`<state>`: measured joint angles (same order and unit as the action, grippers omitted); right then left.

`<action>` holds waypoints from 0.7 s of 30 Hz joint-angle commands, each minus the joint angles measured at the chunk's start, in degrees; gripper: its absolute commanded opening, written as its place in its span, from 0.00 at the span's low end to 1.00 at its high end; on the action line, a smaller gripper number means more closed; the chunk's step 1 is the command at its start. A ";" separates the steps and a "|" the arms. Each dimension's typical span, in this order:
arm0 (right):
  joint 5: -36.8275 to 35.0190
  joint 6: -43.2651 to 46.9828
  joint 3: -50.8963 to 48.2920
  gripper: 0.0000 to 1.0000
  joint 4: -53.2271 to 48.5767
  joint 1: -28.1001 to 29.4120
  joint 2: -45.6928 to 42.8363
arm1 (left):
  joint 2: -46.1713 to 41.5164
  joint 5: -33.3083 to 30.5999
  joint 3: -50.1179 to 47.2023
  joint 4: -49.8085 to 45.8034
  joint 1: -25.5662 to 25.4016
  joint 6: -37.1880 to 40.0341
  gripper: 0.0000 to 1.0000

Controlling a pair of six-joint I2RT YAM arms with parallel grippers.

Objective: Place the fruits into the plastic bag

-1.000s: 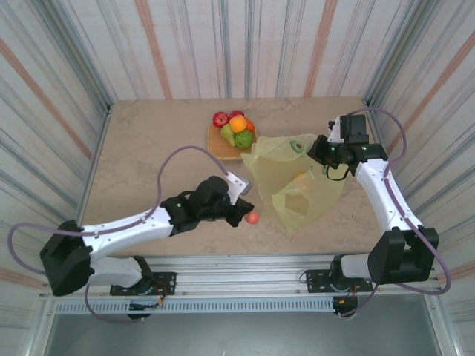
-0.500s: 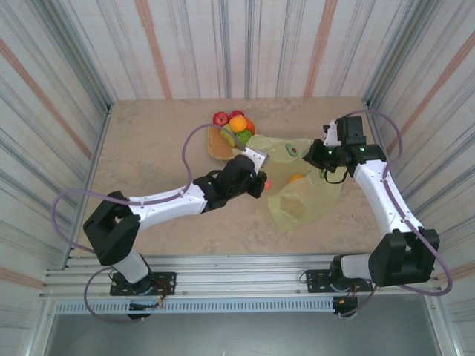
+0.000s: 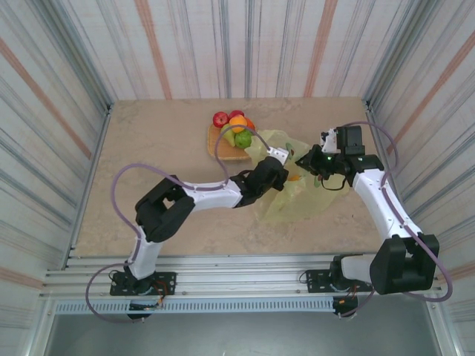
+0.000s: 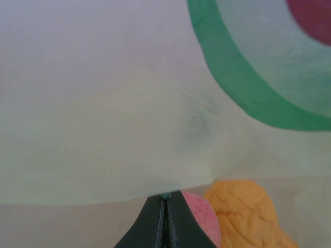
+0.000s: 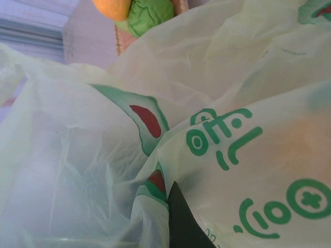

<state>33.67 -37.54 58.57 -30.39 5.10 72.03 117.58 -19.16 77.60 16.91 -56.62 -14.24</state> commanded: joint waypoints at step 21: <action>-0.59 10.04 3.32 0.00 -7.27 -7.59 1.86 | -12.87 5.99 -7.83 -0.59 1.93 -1.74 0.55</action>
<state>33.89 -30.68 59.81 -35.00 -1.76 73.21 111.74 -15.79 72.47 18.79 -55.07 -14.44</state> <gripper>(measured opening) 0.048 0.541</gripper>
